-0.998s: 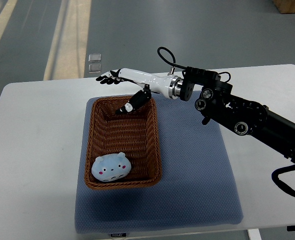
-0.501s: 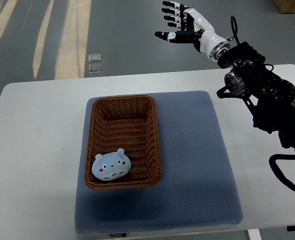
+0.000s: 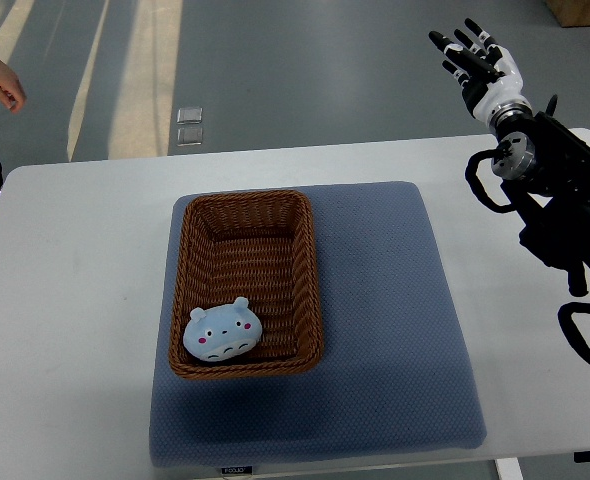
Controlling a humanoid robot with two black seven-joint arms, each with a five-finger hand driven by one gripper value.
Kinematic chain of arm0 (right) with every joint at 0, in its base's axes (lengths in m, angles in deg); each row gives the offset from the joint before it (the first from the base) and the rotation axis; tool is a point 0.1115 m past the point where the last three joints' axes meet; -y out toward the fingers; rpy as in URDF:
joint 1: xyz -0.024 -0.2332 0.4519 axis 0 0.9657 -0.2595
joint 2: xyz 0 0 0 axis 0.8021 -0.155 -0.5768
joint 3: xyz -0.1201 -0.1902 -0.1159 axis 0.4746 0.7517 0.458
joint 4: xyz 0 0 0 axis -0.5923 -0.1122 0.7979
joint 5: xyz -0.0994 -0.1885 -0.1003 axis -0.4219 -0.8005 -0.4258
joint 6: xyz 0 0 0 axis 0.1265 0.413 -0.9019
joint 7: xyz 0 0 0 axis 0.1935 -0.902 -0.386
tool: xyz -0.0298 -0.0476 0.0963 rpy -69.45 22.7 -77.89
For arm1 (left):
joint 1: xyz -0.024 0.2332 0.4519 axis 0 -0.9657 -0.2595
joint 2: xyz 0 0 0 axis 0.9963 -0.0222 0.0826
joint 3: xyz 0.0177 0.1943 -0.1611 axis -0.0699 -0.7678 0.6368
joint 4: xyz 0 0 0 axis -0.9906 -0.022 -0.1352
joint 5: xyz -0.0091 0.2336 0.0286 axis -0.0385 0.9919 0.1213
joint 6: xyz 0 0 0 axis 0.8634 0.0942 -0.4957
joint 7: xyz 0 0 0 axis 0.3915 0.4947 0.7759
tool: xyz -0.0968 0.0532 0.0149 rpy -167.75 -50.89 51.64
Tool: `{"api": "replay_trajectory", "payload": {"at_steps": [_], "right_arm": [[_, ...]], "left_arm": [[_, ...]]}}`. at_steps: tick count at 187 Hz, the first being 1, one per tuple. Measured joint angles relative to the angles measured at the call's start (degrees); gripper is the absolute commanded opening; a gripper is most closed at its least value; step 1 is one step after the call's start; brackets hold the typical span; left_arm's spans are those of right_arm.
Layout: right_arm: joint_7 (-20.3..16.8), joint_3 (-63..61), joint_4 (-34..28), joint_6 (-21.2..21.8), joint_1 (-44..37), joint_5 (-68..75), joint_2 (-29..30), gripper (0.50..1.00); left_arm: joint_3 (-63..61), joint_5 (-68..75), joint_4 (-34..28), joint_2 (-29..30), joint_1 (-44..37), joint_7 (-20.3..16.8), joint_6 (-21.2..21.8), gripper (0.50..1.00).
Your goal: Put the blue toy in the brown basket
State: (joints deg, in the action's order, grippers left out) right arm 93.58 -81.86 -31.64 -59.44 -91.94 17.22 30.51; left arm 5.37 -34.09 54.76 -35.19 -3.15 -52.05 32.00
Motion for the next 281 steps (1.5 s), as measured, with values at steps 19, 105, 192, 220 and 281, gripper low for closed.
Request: {"api": "replay_trajectory", "payload": {"at_steps": [19,105,192,220,281], "right_arm": [[0.0,0.0,0.7,0.0,0.0,1.5,-0.6,0.901],[0.9,-0.2,3.0,2.0,0.0,1.8,-1.4,0.903],[0.1,-22.7,3.7,8.8,3.1,-25.4,6.7,0.903],[0.1,-24.1,3.7,8.6,4.7,-30.6,6.8,0.907],[1.3,-23.8,3.2,5.9,6.9,-30.9,6.9,0.911]], "left_arm": [[0.0,0.0,0.0,0.0,0.0,0.0,0.0,1.000],[0.0,0.0,0.0,0.0,0.0,0.0,0.0,1.000],[0.0,0.0,0.0,0.0,0.0,0.0,0.0,1.000],[0.0,0.0,0.0,0.0,0.0,0.0,0.0,1.000],[0.0,0.0,0.0,0.0,0.0,0.0,0.0,1.000]]}}
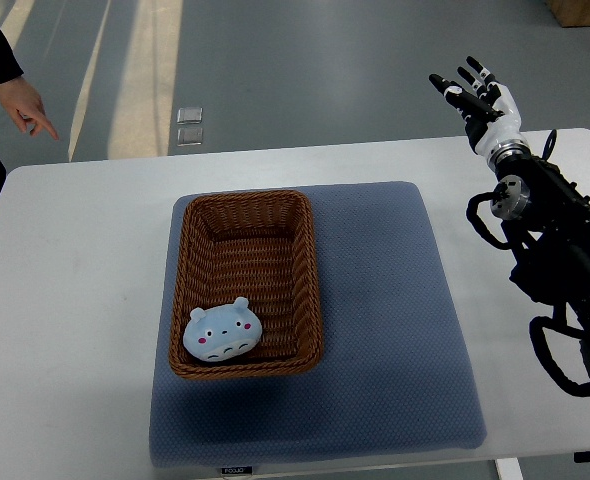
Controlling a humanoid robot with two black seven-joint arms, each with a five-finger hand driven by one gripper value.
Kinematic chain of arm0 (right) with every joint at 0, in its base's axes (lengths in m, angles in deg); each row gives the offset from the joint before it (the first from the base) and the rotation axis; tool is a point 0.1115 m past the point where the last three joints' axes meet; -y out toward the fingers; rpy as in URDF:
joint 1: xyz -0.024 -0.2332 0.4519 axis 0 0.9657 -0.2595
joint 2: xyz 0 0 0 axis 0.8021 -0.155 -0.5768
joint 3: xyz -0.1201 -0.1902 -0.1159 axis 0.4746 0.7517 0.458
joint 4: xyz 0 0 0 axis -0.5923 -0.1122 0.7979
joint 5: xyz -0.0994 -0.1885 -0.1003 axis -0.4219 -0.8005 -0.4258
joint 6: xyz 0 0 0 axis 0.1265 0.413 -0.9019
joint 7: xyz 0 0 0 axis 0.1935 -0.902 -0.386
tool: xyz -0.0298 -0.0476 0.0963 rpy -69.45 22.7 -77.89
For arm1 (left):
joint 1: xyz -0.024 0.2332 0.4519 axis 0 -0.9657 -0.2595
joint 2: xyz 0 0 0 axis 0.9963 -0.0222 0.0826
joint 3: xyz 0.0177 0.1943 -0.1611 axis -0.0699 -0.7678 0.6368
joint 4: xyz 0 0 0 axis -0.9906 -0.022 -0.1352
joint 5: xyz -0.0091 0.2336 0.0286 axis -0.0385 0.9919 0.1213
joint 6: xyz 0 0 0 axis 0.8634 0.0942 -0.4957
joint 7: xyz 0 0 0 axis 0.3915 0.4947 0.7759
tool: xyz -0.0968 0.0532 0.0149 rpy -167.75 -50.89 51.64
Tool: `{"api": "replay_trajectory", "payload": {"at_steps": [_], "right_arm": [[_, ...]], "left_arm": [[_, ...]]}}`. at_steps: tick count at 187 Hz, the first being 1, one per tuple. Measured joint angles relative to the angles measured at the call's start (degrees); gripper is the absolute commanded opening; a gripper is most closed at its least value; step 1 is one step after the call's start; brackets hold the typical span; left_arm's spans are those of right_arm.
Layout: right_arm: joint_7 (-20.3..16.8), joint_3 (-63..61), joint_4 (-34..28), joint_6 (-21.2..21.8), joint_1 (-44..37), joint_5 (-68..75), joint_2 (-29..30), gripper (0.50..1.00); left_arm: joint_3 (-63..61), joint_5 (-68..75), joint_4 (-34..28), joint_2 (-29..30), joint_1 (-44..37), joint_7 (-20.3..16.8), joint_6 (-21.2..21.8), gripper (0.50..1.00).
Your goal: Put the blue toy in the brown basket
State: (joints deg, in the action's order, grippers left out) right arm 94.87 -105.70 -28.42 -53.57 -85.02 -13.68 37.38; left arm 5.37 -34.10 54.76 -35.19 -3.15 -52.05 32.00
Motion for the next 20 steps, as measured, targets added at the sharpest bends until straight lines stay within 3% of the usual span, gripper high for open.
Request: {"api": "replay_trajectory", "payload": {"at_steps": [20], "right_arm": [[1.7,0.6,-0.2,-0.5,0.6,0.1,0.0,0.911]], "left_arm": [[0.0,0.0,0.0,0.0,0.0,0.0,0.0,1.000]]}}
